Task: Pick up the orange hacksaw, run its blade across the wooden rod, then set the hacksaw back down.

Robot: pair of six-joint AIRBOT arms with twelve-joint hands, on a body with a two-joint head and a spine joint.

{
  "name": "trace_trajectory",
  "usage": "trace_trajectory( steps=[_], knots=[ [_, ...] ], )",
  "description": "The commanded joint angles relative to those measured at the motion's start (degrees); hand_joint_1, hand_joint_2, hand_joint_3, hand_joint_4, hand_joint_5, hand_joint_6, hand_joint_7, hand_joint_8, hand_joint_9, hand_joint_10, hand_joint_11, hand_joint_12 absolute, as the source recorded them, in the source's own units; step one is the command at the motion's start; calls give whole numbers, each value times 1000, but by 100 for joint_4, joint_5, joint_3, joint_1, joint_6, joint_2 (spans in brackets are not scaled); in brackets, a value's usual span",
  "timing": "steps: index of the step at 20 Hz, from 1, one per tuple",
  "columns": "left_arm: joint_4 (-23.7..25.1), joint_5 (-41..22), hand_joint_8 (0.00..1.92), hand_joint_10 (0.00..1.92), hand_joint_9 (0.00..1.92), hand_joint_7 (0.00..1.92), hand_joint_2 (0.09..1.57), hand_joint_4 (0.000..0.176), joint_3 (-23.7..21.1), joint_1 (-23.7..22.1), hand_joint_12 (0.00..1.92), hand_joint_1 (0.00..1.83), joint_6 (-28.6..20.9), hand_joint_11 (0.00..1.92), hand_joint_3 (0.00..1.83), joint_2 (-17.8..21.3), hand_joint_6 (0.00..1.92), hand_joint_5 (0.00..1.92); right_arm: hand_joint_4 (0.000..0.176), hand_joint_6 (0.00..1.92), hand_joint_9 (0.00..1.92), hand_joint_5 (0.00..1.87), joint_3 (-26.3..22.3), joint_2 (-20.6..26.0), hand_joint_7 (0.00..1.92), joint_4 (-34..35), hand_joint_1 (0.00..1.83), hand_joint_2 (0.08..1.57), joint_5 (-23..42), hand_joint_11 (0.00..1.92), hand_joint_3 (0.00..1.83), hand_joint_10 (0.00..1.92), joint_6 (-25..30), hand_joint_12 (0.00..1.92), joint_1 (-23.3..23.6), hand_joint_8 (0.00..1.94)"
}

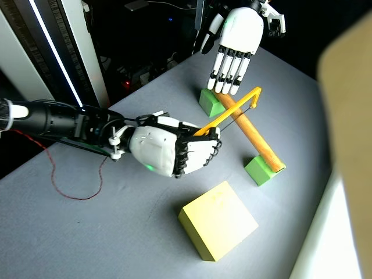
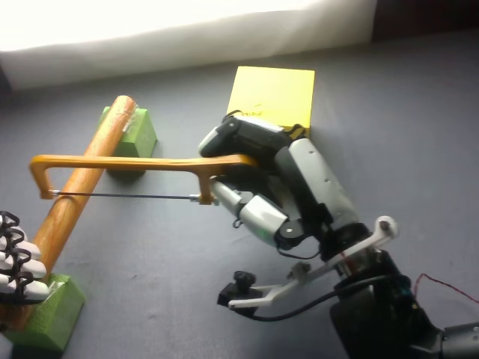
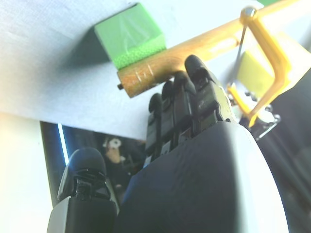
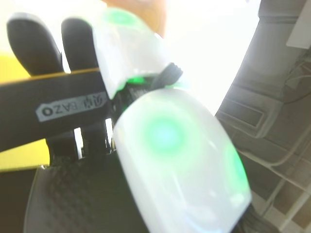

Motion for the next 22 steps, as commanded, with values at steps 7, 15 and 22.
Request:
trace_trajectory(
  steps=[7, 15, 22],
  knots=[
    [-169, -27, 2, 3, 190, 200, 1292, 0, 38, -33, 492, 95, 19, 0, 0, -24, 2, 177, 0, 1189, 946, 675, -370, 404, 839, -382, 1363, 1181, 759, 984, 1, 1331, 52, 1310, 99, 1148],
    [-169, -46, 2, 5, 169, 181, 1297, 0, 43, -37, 423, 95, 19, 0, 2, -26, 0, 157, 0, 1165, 963, 700, -1322, 1370, 857, -391, 1367, 1170, 673, 993, 0, 1305, -86, 1302, 176, 1113],
    [-169, -39, 3, 4, 205, 217, 1282, 0, 55, -61, 536, 126, 19, 0, 0, -44, 2, 173, 0, 1139, 964, 711, -1802, 1748, 866, -74, 1367, 1168, 1275, 1003, 0, 1306, 128, 1308, -478, 1105]
  ],
)
